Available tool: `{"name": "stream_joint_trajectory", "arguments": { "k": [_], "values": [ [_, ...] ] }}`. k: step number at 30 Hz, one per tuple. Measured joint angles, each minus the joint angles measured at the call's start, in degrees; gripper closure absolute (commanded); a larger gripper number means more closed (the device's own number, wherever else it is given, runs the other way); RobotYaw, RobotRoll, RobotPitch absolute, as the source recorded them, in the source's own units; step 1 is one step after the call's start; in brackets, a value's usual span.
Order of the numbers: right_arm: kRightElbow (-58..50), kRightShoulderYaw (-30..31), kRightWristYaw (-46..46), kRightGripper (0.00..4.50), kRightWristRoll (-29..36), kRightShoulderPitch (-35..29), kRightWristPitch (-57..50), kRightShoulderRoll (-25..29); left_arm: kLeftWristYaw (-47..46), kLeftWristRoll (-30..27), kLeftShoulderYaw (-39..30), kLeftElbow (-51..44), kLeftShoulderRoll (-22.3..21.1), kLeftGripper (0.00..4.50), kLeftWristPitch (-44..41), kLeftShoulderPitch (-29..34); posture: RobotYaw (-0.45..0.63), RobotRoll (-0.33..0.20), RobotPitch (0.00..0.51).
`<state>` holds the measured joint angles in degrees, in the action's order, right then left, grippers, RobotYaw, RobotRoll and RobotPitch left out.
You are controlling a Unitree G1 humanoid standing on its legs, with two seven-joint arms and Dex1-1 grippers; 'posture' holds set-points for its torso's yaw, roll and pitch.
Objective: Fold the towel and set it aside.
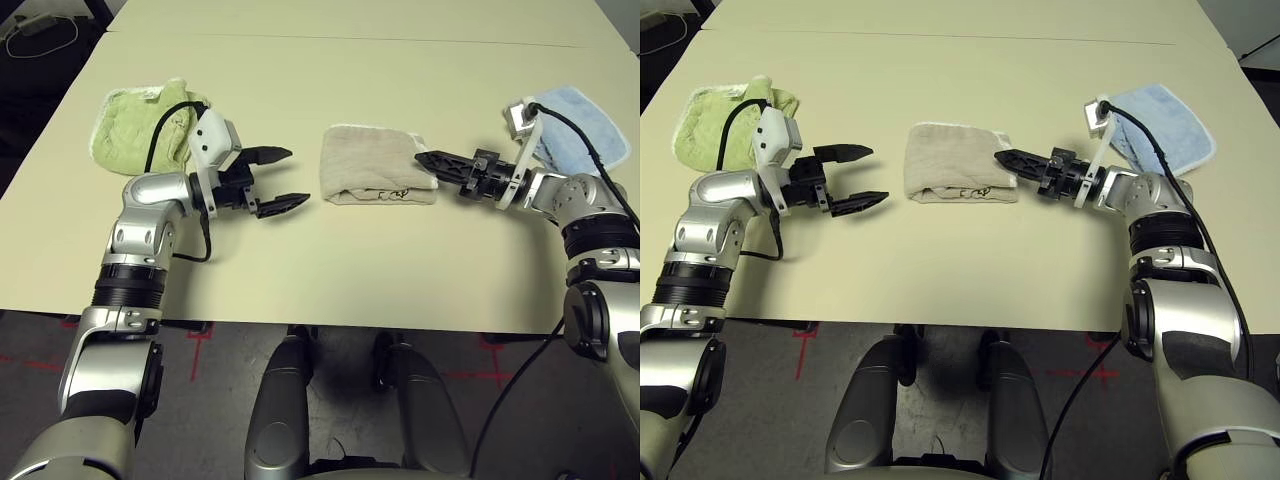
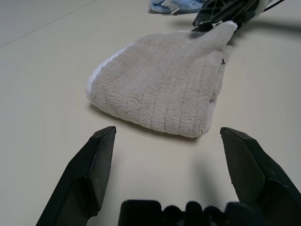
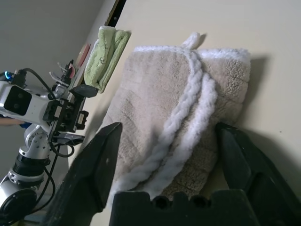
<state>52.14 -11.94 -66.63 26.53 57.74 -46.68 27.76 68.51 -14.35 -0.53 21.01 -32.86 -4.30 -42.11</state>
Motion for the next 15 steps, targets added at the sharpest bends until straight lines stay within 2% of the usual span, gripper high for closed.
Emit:
{"name": "stream_joint_trajectory", "arguments": {
  "k": [8,9,15],
  "values": [
    [-0.9,-0.1,-0.1,4.35,0.5,0.6,-1.6,0.1,0.1,0.0,0.1,0.0,0.0,0.00,-0.2,0.0,0.11,0.000,0.262],
    [-1.1,-0.1,-0.1,4.47,0.5,0.7,-1.5,0.2,0.1,0.0,0.2,0.0,0.0,0.00,-0.3,0.0,0.11,0.000,0.262],
    [-1.1,-0.3,1.1,4.47,0.5,0.7,-0.7,0.7,0.3,0.0,0.8,0.0,0.0,0.00,-0.5,-0.1,0.10,0.000,0.261]
  ]
}}
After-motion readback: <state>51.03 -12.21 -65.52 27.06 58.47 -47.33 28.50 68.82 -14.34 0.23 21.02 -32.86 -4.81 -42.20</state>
